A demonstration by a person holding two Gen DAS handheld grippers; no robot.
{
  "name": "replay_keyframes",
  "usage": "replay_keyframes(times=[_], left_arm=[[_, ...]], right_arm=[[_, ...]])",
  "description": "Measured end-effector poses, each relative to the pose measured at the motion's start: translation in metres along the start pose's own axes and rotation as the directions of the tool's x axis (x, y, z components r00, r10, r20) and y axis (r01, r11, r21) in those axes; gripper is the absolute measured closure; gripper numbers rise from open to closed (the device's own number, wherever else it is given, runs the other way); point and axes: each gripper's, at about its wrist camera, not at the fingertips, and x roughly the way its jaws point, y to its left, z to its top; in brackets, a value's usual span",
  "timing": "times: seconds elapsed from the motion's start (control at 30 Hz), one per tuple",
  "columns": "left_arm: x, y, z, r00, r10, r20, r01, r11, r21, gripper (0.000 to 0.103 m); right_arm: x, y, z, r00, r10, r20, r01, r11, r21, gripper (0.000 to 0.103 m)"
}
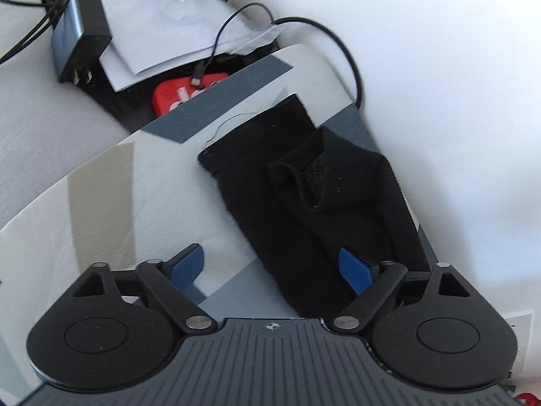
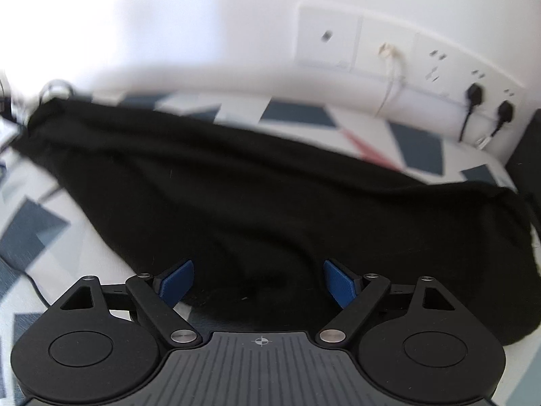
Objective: Fold clothes
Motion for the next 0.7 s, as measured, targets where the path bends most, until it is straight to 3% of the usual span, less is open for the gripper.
replay_keyframes(times=[0.03,0.1,0.13,0.17,0.27,0.33,0.5,0.7], left_arm=[[0.001,-0.003,-0.001,1.0,0.013,0.004,-0.013,1.0,0.007,0.072],[0.004,-0.005,-0.003,0.999,0.033,0.012,-0.033,0.999,0.01,0.095],[0.004,-0.004,-0.005,0.999,0.033,0.016,-0.033,0.999,-0.003,0.097],[0.003,-0.002,-0.006,0.999,0.03,0.024,-0.029,0.999,-0.015,0.098],[-0.005,0.003,-0.013,0.998,0.042,0.043,-0.041,0.999,-0.02,0.099],[-0.012,0.008,-0.02,0.998,0.051,0.049,-0.051,0.999,-0.01,0.1],[-0.035,0.023,-0.047,0.998,0.064,0.024,-0.064,0.998,-0.005,0.1],[-0.082,0.053,-0.116,0.994,0.105,-0.04,-0.105,0.994,0.006,0.1]], right_arm=[[0.005,0.005,0.0,1.0,-0.017,-0.017,0.017,1.0,-0.01,0.024],[0.005,0.005,-0.001,1.0,-0.026,0.0,0.026,1.0,0.001,0.034],[0.004,0.003,-0.001,1.0,-0.029,0.005,0.029,1.0,0.009,0.049],[0.003,0.001,-0.001,0.999,-0.032,0.01,0.031,0.999,0.017,0.071],[-0.006,-0.017,-0.01,1.0,0.004,-0.003,-0.004,1.0,0.021,0.095],[-0.013,-0.031,-0.016,0.998,0.052,-0.023,-0.052,0.998,0.03,0.096],[-0.031,-0.047,-0.034,0.994,0.078,-0.072,-0.081,0.996,-0.039,0.096],[-0.058,-0.081,-0.064,0.989,0.096,-0.111,-0.1,0.995,-0.025,0.096]])
